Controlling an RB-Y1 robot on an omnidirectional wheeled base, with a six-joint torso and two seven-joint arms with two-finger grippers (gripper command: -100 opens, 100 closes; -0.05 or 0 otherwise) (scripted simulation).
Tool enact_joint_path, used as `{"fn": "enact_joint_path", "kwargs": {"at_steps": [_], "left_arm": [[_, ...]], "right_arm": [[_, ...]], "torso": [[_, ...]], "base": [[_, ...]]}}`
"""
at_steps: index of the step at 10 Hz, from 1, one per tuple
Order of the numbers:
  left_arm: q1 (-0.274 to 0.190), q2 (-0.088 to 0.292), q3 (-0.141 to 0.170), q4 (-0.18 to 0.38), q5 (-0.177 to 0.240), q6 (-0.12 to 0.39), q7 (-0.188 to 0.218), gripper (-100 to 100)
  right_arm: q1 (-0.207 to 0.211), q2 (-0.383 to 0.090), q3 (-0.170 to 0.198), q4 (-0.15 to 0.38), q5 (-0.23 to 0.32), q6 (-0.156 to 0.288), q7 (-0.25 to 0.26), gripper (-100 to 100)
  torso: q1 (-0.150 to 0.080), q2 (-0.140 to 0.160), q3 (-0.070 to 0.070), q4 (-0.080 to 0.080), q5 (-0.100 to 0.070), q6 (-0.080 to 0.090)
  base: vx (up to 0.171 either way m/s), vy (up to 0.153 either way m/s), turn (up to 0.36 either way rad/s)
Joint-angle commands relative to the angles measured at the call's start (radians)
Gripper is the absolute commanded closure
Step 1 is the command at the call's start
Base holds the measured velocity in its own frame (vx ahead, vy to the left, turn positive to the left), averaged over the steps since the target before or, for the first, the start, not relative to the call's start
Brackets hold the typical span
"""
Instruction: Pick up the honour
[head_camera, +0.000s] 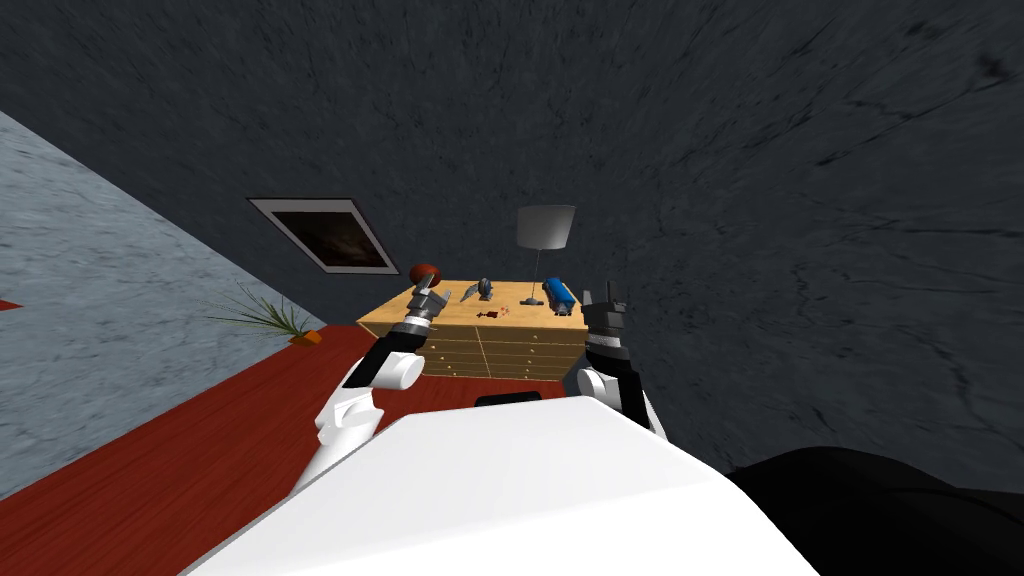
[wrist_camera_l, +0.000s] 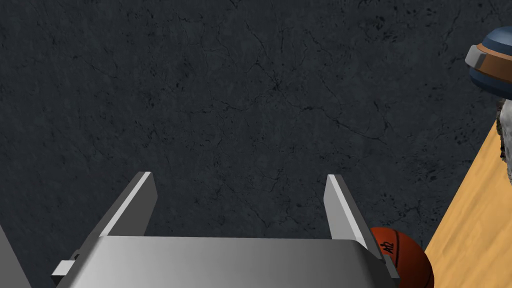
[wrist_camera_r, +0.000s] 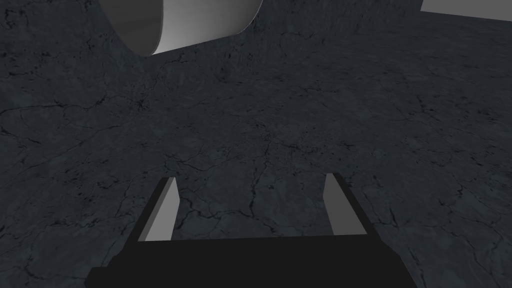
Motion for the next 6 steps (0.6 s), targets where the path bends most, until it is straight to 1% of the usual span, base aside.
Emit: {"fn": "enact_joint_path", "kwargs": {"at_steps": [1, 2, 3, 4, 5, 6], "left_arm": [[-0.024, 0.021, -0.005, 0.005, 0.027, 0.050, 0.036, -100], [-0.024, 0.021, -0.005, 0.005, 0.027, 0.077, 0.036, -100], [-0.024, 0.021, -0.005, 0.005, 0.027, 0.094, 0.036, -100], [-0.050, 0.042, -0.006, 0.016, 0.053, 0.131, 0.068, -100], [-0.050, 0.042, -0.006, 0.016, 0.053, 0.155, 0.068, -100], [-0.050, 0.042, -0.006, 0.016, 0.053, 0.165, 0.068, -100]], "right_arm": [[0.000, 0.000, 0.000, 0.000, 0.000, 0.000, 0.000, 0], [0.000, 0.000, 0.000, 0.000, 0.000, 0.000, 0.000, 0], [0.000, 0.000, 0.000, 0.000, 0.000, 0.000, 0.000, 0], [0.000, 0.000, 0.000, 0.000, 0.000, 0.000, 0.000, 0], [0.000, 0.000, 0.000, 0.000, 0.000, 0.000, 0.000, 0], [0.000, 0.000, 0.000, 0.000, 0.000, 0.000, 0.000, 0]], "torso": [[0.000, 0.000, 0.000, 0.000, 0.000, 0.000], [0.000, 0.000, 0.000, 0.000, 0.000, 0.000], [0.000, -0.001, 0.000, 0.000, 0.000, 0.000], [0.001, 0.000, 0.000, 0.000, 0.000, 0.000], [0.001, 0.000, 0.000, 0.000, 0.000, 0.000], [0.000, 0.000, 0.000, 0.000, 0.000, 0.000]], "base": [[0.014, -0.047, 0.014], [0.014, -0.040, 0.009], [0.004, -0.019, -0.001], [0.009, -0.034, 0.006], [0.010, -0.039, 0.006], [0.003, -0.020, 0.002]]}}
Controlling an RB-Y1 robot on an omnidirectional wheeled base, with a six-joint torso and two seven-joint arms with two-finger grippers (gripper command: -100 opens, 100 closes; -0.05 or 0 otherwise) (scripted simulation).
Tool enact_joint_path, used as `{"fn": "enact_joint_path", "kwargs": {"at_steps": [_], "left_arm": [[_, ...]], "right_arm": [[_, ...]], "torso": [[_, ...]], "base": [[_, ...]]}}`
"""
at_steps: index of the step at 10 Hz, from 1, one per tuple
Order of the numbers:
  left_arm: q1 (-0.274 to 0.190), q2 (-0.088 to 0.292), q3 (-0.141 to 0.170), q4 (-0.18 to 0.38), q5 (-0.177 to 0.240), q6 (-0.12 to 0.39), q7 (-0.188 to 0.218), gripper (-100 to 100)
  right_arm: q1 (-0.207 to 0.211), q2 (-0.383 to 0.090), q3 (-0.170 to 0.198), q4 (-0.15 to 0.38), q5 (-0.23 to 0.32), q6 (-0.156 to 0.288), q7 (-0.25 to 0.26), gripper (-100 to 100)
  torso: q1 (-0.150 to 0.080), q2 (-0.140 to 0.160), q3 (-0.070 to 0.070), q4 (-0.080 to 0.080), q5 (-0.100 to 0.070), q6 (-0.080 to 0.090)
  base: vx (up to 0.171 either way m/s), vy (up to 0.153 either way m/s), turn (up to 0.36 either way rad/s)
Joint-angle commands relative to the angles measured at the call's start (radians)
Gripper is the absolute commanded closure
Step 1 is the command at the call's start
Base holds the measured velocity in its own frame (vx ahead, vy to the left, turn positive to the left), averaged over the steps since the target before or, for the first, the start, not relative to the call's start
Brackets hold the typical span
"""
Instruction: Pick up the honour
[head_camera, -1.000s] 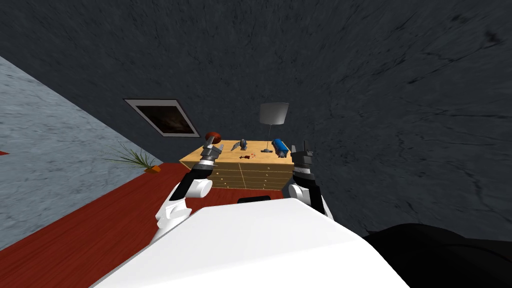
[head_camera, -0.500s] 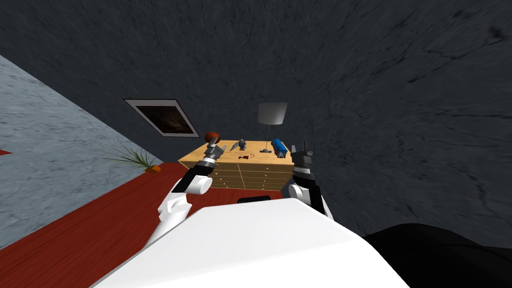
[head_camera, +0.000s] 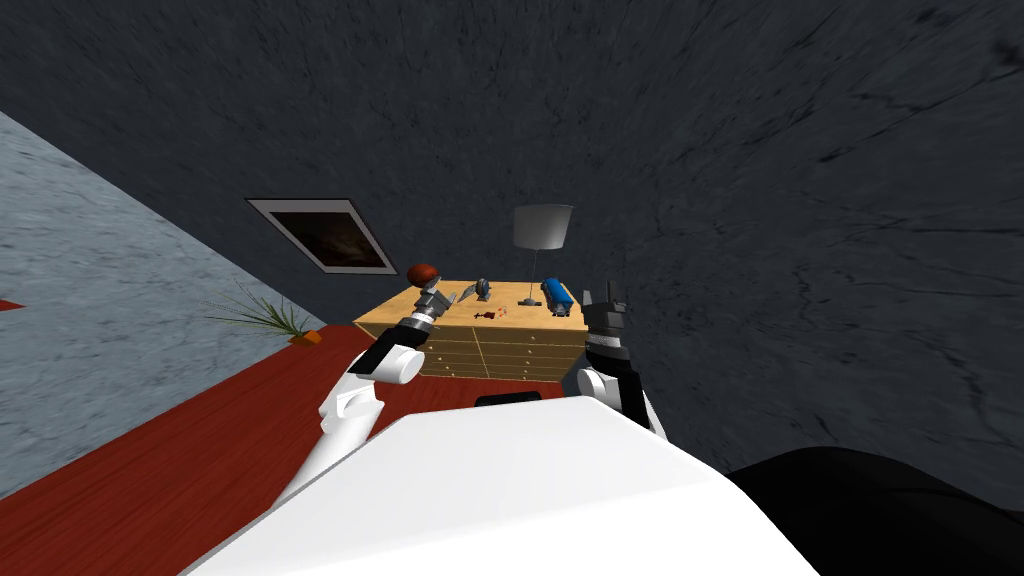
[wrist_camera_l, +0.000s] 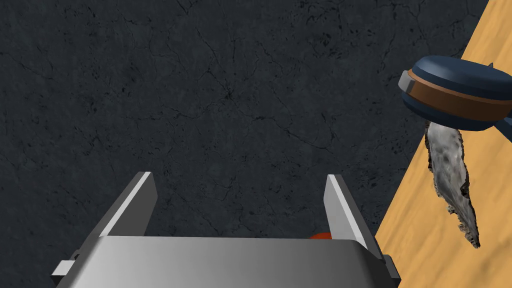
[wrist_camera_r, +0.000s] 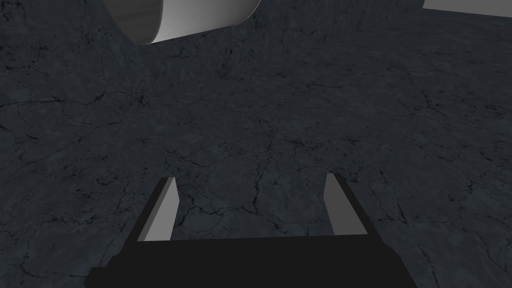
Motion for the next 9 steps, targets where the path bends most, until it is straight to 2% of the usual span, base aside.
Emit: {"fn": "enact_joint_path", "kwargs": {"at_steps": [1, 2, 3, 5, 6, 8, 9], "left_arm": [[-0.029, 0.021, -0.002, 0.015, 0.025, 0.050, 0.032, -100], [-0.029, 0.021, -0.002, 0.015, 0.025, 0.079, 0.032, -100], [-0.055, 0.041, -0.003, 0.028, 0.049, 0.113, 0.064, -100], [-0.055, 0.041, -0.003, 0.028, 0.049, 0.153, 0.064, -100], [-0.081, 0.059, -0.004, 0.043, 0.071, 0.189, 0.094, -100], [-0.081, 0.059, -0.004, 0.043, 0.071, 0.225, 0.094, -100], [-0.107, 0.075, -0.005, 0.059, 0.091, 0.261, 0.124, -100]], "right_arm": [[0.000, 0.000, 0.000, 0.000, 0.000, 0.000, 0.000, 0], [0.000, 0.000, 0.000, 0.000, 0.000, 0.000, 0.000, 0], [0.000, 0.000, 0.000, 0.000, 0.000, 0.000, 0.000, 0], [0.000, 0.000, 0.000, 0.000, 0.000, 0.000, 0.000, 0], [0.000, 0.000, 0.000, 0.000, 0.000, 0.000, 0.000, 0], [0.000, 0.000, 0.000, 0.000, 0.000, 0.000, 0.000, 0], [0.000, 0.000, 0.000, 0.000, 0.000, 0.000, 0.000, 0]], "torso": [[0.000, 0.000, 0.000, 0.000, 0.000, 0.000], [-0.001, 0.000, 0.000, 0.000, 0.000, 0.000], [-0.001, 0.000, 0.000, 0.000, 0.000, 0.000], [-0.001, -0.001, 0.000, 0.000, 0.000, 0.000], [0.000, 0.000, 0.000, 0.000, 0.000, 0.000], [0.000, 0.000, 0.000, 0.000, 0.000, 0.000], [0.001, 0.000, 0.000, 0.000, 0.000, 0.000]], "base": [[0.009, -0.037, 0.002], [0.008, -0.038, 0.003], [0.010, -0.053, -0.004], [0.011, -0.030, 0.001], [0.010, -0.025, -0.012], [0.008, -0.020, -0.001], [0.018, -0.034, -0.016]]}}
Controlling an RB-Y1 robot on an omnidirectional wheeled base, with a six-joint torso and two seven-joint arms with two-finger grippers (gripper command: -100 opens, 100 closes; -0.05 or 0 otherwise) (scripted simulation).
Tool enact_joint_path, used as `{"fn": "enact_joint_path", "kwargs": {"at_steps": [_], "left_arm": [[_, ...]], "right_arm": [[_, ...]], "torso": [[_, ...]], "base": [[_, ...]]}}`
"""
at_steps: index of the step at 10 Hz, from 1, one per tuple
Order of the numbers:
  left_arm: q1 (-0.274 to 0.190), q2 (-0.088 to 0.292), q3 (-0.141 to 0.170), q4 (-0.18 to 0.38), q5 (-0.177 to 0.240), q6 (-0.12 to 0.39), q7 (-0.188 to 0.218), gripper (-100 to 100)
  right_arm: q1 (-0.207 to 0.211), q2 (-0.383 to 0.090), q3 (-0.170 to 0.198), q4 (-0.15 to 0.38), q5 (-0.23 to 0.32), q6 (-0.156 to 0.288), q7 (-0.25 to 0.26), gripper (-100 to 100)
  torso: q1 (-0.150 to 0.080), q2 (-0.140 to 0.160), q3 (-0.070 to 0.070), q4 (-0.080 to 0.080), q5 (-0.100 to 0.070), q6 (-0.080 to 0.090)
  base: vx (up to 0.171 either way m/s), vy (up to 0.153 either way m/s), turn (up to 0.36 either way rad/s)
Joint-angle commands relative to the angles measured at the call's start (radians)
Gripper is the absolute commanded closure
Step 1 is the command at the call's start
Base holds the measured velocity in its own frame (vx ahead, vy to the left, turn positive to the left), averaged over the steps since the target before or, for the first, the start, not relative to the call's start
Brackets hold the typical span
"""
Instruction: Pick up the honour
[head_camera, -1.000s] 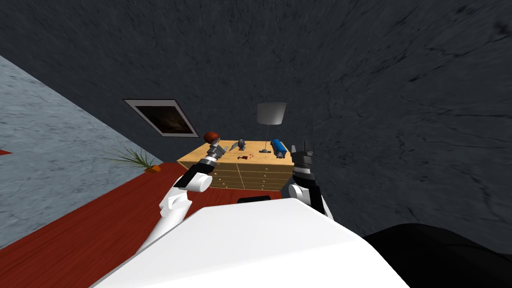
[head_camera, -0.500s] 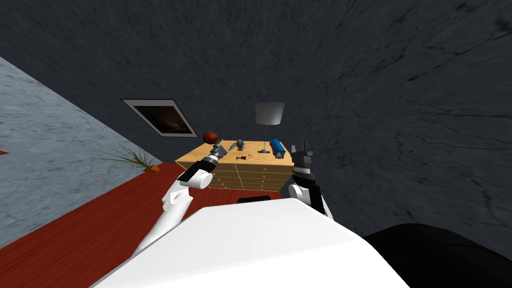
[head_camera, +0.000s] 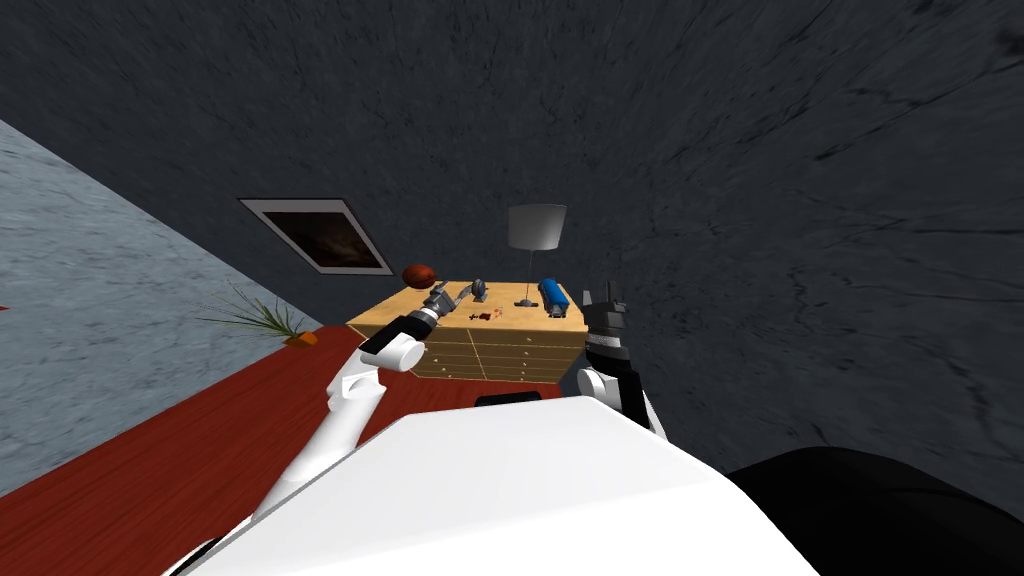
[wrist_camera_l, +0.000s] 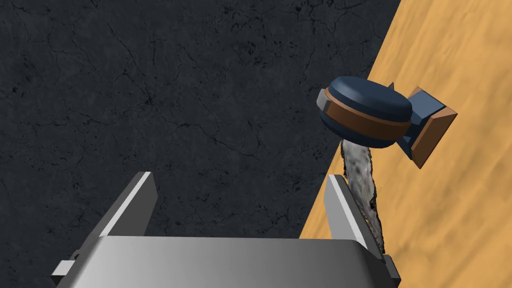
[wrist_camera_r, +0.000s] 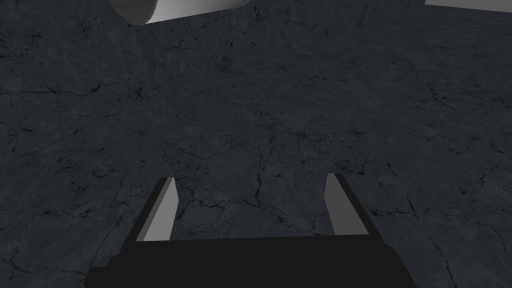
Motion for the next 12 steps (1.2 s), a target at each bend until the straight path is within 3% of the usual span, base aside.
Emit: {"fn": "enact_joint_path", "kwargs": {"at_steps": [1, 2, 3, 5, 8, 10, 11, 12], "left_arm": [[-0.010, 0.004, -0.002, 0.006, 0.007, 0.050, 0.015, -100], [-0.010, 0.004, -0.002, 0.006, 0.007, 0.059, 0.015, -100], [-0.036, 0.019, -0.003, 0.024, 0.026, 0.098, 0.044, -100], [-0.036, 0.019, -0.003, 0.024, 0.026, 0.132, 0.044, -100], [-0.087, 0.043, -0.005, 0.064, 0.057, 0.232, 0.096, -100], [-0.087, 0.043, -0.005, 0.064, 0.057, 0.277, 0.096, -100], [-0.111, 0.052, -0.006, 0.087, 0.071, 0.316, 0.121, -100], [-0.111, 0.052, -0.006, 0.087, 0.071, 0.343, 0.121, -100]], "right_arm": [[0.000, 0.000, 0.000, 0.000, 0.000, 0.000, 0.000, 0], [0.000, 0.000, 0.000, 0.000, 0.000, 0.000, 0.000, 0], [0.000, 0.000, 0.000, 0.000, 0.000, 0.000, 0.000, 0], [0.000, 0.000, 0.000, 0.000, 0.000, 0.000, 0.000, 0], [0.000, 0.000, 0.000, 0.000, 0.000, 0.000, 0.000, 0], [0.000, 0.000, 0.000, 0.000, 0.000, 0.000, 0.000, 0], [0.000, 0.000, 0.000, 0.000, 0.000, 0.000, 0.000, 0], [0.000, 0.000, 0.000, 0.000, 0.000, 0.000, 0.000, 0]], "torso": [[0.000, 0.000, 0.000, 0.000, 0.000, 0.000], [0.000, 0.000, 0.000, 0.000, 0.000, 0.000], [0.001, 0.001, 0.000, 0.000, 0.000, 0.000], [0.000, 0.000, 0.000, 0.000, 0.000, 0.000], [0.001, 0.000, 0.000, 0.000, 0.000, 0.000], [0.000, 0.000, 0.000, 0.000, 0.000, 0.000], [0.001, 0.000, 0.000, 0.000, 0.000, 0.000], [0.001, 0.000, 0.000, 0.000, 0.000, 0.000]], "base": [[0.018, -0.030, -0.009], [0.006, -0.013, 0.001], [0.014, -0.025, -0.021], [0.010, -0.021, -0.007], [0.019, -0.026, -0.030], [0.015, -0.021, -0.006], [0.016, -0.019, -0.048], [0.017, -0.019, -0.027]]}}
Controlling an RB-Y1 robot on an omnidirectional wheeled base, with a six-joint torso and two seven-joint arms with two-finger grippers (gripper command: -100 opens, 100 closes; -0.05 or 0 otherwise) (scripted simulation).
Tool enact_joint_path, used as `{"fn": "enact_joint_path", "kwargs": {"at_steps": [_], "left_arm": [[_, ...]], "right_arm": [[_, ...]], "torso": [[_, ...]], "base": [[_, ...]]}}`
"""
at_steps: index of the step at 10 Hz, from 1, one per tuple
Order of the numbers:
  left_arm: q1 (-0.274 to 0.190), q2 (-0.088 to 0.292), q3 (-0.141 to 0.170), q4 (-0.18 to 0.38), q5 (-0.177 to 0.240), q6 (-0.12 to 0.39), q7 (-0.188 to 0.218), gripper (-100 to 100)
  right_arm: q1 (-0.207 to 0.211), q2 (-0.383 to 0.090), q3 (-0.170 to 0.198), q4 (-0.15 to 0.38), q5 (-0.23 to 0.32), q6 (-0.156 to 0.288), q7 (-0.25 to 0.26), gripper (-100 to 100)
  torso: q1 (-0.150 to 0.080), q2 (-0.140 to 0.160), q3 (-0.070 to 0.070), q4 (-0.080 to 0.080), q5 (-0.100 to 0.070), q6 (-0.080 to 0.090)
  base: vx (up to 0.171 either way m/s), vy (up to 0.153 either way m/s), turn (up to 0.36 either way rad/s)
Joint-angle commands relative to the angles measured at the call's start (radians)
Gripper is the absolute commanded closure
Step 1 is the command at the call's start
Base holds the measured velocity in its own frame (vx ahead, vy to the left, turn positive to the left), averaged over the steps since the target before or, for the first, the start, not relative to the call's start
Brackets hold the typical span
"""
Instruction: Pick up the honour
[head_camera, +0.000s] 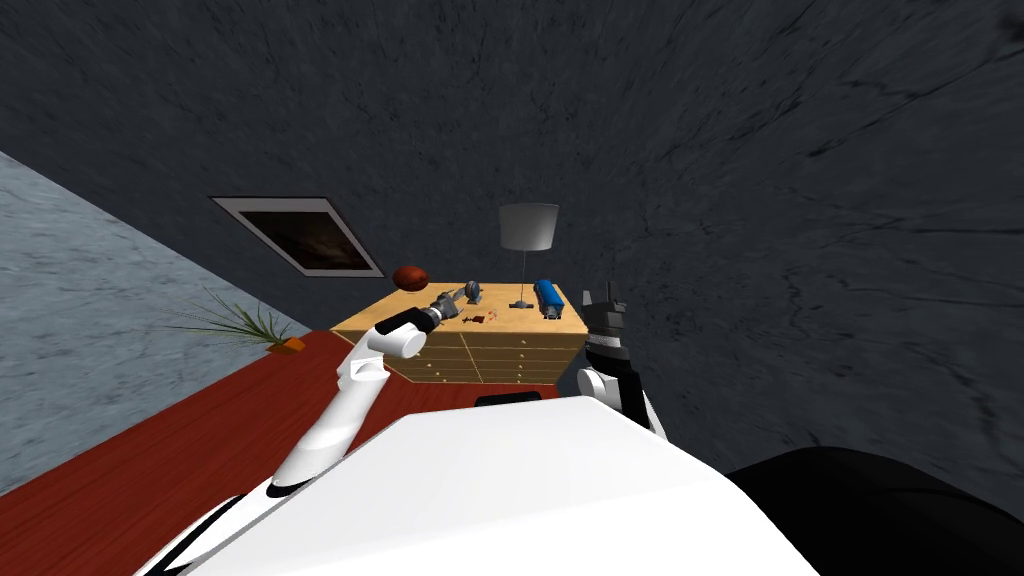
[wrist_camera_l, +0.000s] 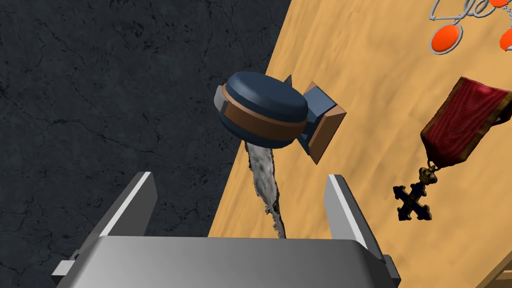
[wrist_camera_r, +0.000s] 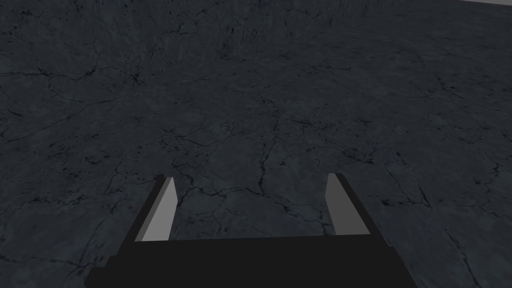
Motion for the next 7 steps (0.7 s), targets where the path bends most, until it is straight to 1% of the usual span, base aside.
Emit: {"fn": "enact_joint_path", "kwargs": {"at_steps": [1, 2, 3, 4, 6, 7], "left_arm": [[-0.009, 0.003, 0.001, 0.007, 0.004, 0.029, 0.004, -100], [-0.033, 0.010, 0.000, 0.031, 0.015, 0.071, 0.027, -100], [-0.033, 0.010, 0.000, 0.031, 0.015, 0.098, 0.027, -100], [-0.057, 0.014, -0.001, 0.055, 0.025, 0.128, 0.049, -100], [-0.057, 0.014, -0.001, 0.055, 0.025, 0.171, 0.049, -100], [-0.081, 0.016, -0.002, 0.081, 0.033, 0.204, 0.069, -100]], "right_arm": [[0.000, 0.000, 0.000, 0.000, 0.000, 0.000, 0.000, 0], [0.000, 0.000, 0.000, 0.000, 0.000, 0.000, 0.000, 0], [0.000, 0.000, 0.000, 0.000, 0.000, 0.000, 0.000, 0], [0.000, 0.000, 0.000, 0.000, 0.000, 0.000, 0.000, 0], [0.000, 0.000, 0.000, 0.000, 0.000, 0.000, 0.000, 0], [0.000, 0.000, 0.000, 0.000, 0.000, 0.000, 0.000, 0]], "torso": [[0.000, 0.000, 0.000, 0.000, 0.000, 0.000], [0.001, 0.000, 0.000, 0.000, 0.000, 0.000], [0.000, 0.000, 0.000, 0.000, 0.000, 0.000], [0.000, 0.000, 0.000, 0.000, 0.000, 0.000], [0.000, -0.001, 0.000, 0.000, 0.000, 0.000], [0.001, 0.000, 0.000, 0.000, 0.000, 0.000]], "base": [[0.008, -0.009, 0.004], [0.017, -0.019, -0.043], [0.019, -0.017, -0.034], [0.029, -0.018, -0.061], [0.016, -0.012, -0.010], [0.016, -0.013, -0.050]]}}
